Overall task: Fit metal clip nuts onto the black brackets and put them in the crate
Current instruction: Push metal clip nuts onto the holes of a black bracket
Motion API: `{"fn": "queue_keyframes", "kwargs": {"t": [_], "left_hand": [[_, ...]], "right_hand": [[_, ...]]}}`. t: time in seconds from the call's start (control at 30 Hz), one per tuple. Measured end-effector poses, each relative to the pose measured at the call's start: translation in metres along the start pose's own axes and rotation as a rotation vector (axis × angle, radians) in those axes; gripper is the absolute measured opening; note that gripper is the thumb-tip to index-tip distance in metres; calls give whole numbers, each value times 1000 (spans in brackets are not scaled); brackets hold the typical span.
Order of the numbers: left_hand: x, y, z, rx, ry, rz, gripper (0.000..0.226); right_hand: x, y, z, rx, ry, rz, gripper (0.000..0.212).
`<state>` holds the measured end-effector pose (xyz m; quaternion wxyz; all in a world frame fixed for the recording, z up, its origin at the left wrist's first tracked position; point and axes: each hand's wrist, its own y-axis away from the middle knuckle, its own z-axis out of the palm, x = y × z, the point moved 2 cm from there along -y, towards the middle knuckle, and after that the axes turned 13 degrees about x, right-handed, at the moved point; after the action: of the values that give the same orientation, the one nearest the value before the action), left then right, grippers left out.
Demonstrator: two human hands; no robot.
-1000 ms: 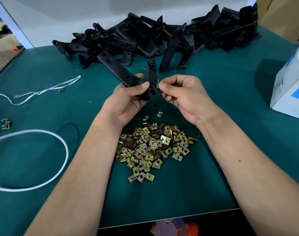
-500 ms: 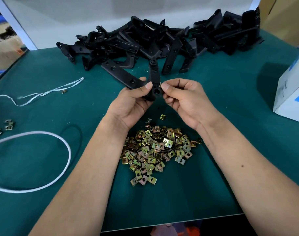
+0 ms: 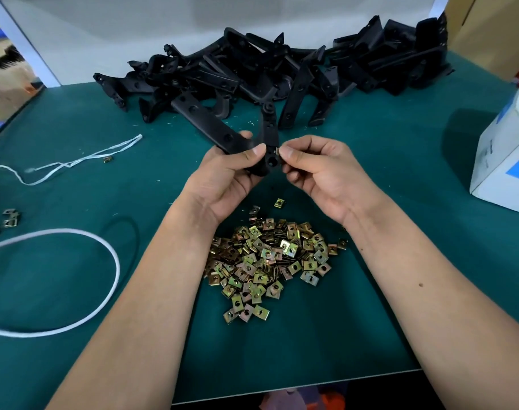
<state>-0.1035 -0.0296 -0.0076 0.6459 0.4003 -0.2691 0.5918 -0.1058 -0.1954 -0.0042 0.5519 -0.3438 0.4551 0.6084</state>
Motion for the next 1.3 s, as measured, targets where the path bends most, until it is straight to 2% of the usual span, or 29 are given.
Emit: {"fn": "queue_keyframes", "kwargs": {"t": [0.27, 0.43, 0.57, 0.67, 0.73, 0.8, 0.87, 0.93, 1.03, 1.1, 1.17, 1.3], "left_hand": [[-4, 4, 3, -19, -95, -11, 34], [-9, 8, 8, -36, -109, -4, 27], [-6, 7, 8, -24, -159, 71, 29], [0, 2, 4, 113, -185, 202, 39], [5, -3, -4, 194, -80, 193, 37], [11, -7, -12, 221, 50, 146, 30], [13, -9, -17, 249, 139, 106, 32], [11, -10, -17, 278, 170, 87, 39], [6, -10, -12, 253, 197, 52, 42], [3, -10, -10, 229, 189, 31, 29], [0, -10, -10, 217, 144, 28, 28], [-3, -8, -9, 164, 69, 27, 28]], "right_hand": [[-2, -2, -6, -28, 52, -93, 27], [-3, -3, -8, -90, -15, -68, 28], [0, -4, -8, -76, 48, -88, 28], [-2, -6, -11, -23, 263, -199, 26], [-8, -9, -18, -26, 580, -370, 22], [-10, -9, -22, -146, 903, -477, 23], [-6, -7, -20, -267, 1114, -473, 24], [-2, -6, -15, -317, 1197, -481, 21], [2, -7, -10, -301, 1246, -535, 17], [3, -7, -10, -231, 1244, -592, 16], [4, -7, -9, -136, 1126, -617, 14], [2, -6, -6, -24, 544, -477, 8]]}}
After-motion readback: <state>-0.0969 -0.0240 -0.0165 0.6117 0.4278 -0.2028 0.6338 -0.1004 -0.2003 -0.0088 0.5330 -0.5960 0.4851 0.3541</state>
